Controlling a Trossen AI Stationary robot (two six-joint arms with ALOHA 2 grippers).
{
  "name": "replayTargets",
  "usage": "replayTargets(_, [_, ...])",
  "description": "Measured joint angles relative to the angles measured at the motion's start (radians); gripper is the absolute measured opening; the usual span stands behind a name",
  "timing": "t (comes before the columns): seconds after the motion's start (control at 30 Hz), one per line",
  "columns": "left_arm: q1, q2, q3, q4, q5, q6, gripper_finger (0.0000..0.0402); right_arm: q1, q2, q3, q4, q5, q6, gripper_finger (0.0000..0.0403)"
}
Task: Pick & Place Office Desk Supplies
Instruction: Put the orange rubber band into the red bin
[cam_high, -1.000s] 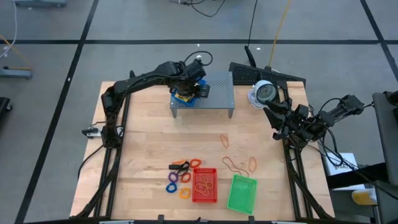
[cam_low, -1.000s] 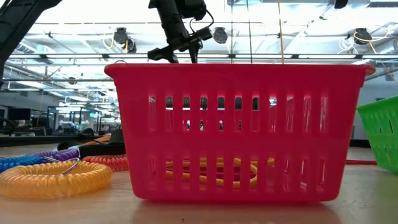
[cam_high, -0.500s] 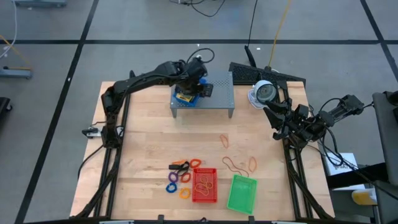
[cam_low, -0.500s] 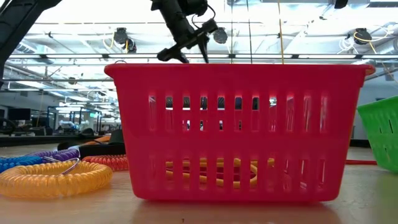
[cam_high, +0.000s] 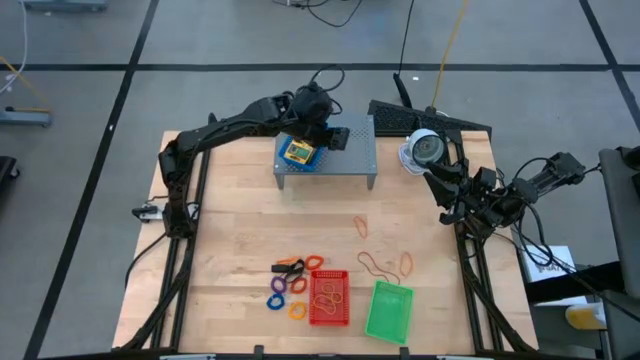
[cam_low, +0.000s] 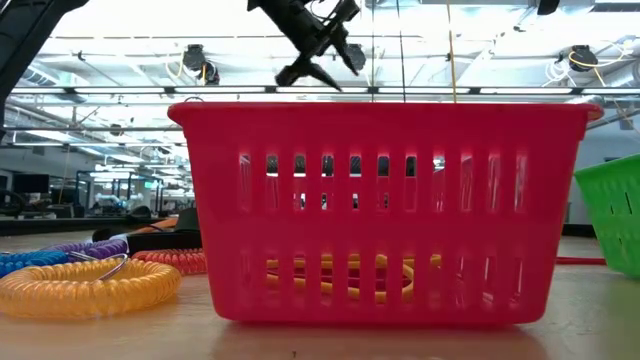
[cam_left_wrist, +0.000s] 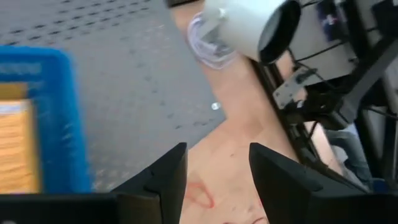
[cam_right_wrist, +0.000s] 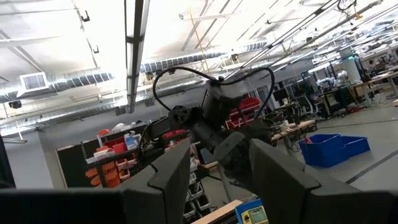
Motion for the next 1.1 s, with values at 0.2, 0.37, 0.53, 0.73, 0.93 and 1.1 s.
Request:
replayTargets(0.2, [-0.004,0.004,-0.002,0.024,-0.127,0.018,0.0163,0.0,0.0,0.0,0.003,0.0,0.0,0.0155])
replayTargets(0.37, [-0.009,0.006,-0.002,0.156,-0.112,0.114,0.0157,0.0,0.0,0.0,0.003,0.0,0.0,0.0155])
replayTargets(0.53, [-0.052,0.004,-0.002,0.349,-0.134,0.277,0.0156,0.0,0.0,0.0,0.002,0.001,0.0,0.0155])
replayTargets(0.73, [-0.112,0.004,-0.002,0.392,-0.038,0.532,0.0156,0.0,0.0,0.0,-0.051,0.004,0.013,0.0155])
replayTargets(0.93, [-0.163,0.005,-0.002,0.419,0.142,0.559,0.0156,0.0,0.0,0.0,-0.167,0.001,0.131,0.0155])
replayTargets(1.1, [-0.196,0.005,-0.002,0.393,0.206,0.531,0.0156,0.0,0.01,0.0,-0.212,0.005,0.154,0.0155])
